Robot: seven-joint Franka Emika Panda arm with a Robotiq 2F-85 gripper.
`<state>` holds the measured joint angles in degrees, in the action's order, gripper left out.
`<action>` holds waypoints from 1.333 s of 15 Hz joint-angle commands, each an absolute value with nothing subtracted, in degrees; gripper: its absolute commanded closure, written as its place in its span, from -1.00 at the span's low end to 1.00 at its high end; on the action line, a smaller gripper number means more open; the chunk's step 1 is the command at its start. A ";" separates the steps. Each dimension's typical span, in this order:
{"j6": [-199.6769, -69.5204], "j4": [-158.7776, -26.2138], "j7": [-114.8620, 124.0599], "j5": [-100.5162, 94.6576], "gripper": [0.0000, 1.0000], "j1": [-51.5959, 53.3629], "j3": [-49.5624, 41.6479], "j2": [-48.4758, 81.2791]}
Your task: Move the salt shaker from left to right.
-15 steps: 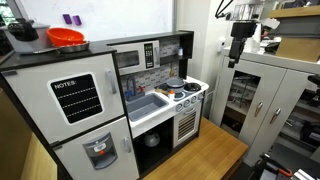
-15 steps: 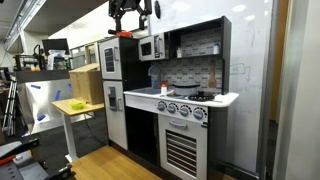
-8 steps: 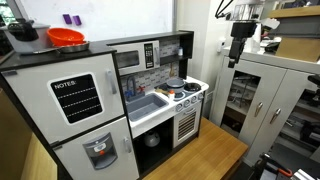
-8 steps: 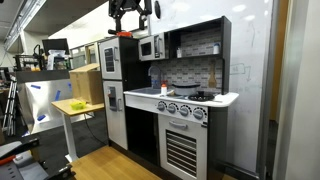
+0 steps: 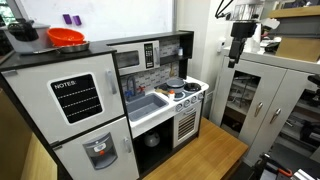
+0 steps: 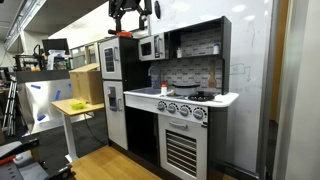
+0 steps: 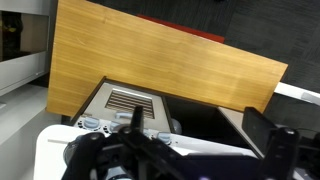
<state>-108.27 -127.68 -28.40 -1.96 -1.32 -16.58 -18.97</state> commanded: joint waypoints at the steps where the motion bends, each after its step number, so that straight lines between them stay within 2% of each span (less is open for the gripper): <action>1: -108.14 -127.57 -28.80 -1.47 -1.00 -2.80 -15.26 -18.80; 4: -108.14 -127.57 -28.80 -1.47 -1.00 -2.80 -15.26 -18.80; 8: -118.10 -133.26 -28.22 0.21 -1.00 -1.51 -13.54 -18.41; 16: -149.60 -146.87 -19.02 10.18 -1.00 0.55 -9.26 -16.16; 20: -161.23 -148.39 -11.40 7.55 -1.00 1.32 -5.25 -9.54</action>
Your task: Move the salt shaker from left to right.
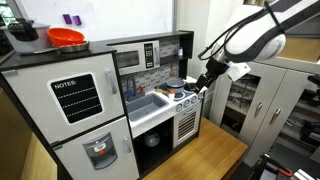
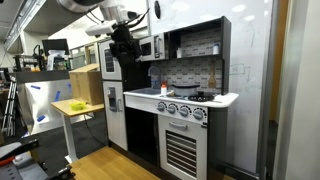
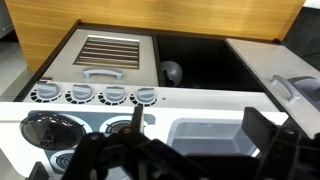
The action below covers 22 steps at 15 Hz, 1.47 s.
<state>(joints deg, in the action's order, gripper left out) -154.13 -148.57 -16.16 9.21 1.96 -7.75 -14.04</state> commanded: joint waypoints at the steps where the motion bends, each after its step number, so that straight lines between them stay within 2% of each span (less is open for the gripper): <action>1: -163.46 -147.08 -8.26 5.14 -1.00 0.38 -3.97 -6.44; 4: -166.53 -139.96 -0.81 -0.30 -1.00 -0.73 -3.05 3.24; 9: -162.32 -124.13 6.16 -2.78 -1.00 1.59 -4.48 15.18; 10: -165.27 -128.79 3.51 -1.64 -1.00 0.57 -3.72 12.24; 12: -164.12 -124.98 4.88 -1.80 -1.00 1.15 -3.83 15.15; 22: -163.09 -123.42 5.14 -1.27 -1.00 0.90 -3.85 16.41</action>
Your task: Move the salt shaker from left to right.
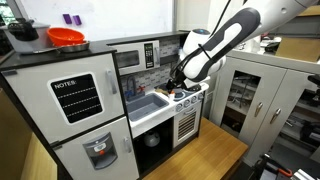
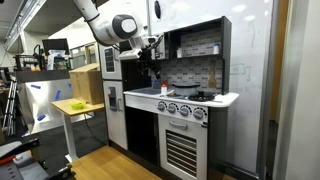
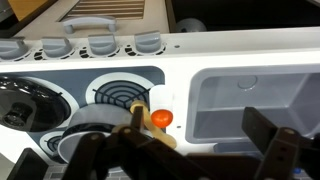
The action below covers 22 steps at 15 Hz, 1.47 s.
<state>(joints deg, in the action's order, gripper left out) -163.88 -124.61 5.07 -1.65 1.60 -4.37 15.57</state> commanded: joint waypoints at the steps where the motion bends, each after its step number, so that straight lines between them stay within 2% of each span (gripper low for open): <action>1: -163.56 -123.04 5.82 -1.76 -1.00 1.18 -4.32 16.98; 8: -162.58 -118.25 7.45 -3.04 -1.00 1.63 -6.63 22.33; 22: -157.96 -111.85 -1.49 2.95 -1.00 -4.93 -0.33 28.04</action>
<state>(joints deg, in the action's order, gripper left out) -159.78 -113.93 2.25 0.62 -2.25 -3.35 26.86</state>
